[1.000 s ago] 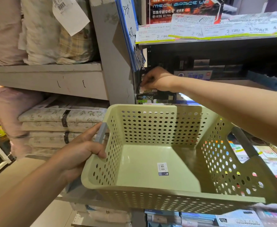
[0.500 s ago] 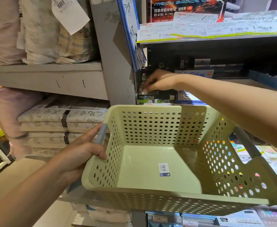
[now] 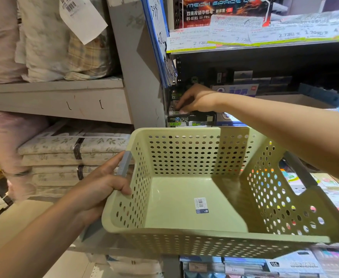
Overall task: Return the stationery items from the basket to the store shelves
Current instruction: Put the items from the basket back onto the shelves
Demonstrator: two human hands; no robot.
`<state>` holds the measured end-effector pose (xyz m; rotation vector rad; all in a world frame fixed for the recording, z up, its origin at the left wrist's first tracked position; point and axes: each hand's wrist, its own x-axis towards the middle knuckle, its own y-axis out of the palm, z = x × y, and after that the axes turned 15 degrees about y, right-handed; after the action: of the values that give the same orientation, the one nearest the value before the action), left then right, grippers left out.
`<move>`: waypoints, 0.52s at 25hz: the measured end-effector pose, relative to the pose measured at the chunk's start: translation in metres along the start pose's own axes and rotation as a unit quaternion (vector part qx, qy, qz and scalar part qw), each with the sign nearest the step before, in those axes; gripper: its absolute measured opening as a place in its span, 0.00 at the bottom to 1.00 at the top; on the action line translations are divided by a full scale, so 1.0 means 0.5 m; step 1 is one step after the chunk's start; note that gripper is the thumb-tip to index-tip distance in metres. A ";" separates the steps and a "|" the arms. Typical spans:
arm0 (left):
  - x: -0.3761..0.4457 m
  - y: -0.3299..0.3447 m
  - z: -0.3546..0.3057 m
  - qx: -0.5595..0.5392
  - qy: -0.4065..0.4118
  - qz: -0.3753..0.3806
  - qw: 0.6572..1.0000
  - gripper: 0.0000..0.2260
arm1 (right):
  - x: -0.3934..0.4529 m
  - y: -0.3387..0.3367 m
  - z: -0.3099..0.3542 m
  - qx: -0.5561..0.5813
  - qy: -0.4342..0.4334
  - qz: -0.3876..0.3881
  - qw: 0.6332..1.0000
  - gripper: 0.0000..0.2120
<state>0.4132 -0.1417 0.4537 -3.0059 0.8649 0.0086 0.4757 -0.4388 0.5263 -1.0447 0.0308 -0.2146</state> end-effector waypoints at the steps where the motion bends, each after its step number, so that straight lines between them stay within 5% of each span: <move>1: 0.001 -0.002 0.001 0.001 -0.001 -0.002 1.000 0.40 | -0.003 0.001 0.000 -0.002 0.000 -0.006 1.000 0.12; 8: 0.004 -0.023 0.004 0.012 -0.007 -0.005 1.000 0.44 | -0.067 0.001 0.019 -0.010 -0.028 -0.097 0.995 0.13; 13: 0.004 -0.033 0.007 0.020 -0.004 0.002 1.000 0.45 | -0.156 0.009 0.034 -0.023 -0.010 -0.094 0.995 0.12</move>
<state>0.4238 -0.1286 0.4502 -2.9652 0.8598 0.0046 0.4020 -0.4071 0.5249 -1.0958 -0.0810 -0.3751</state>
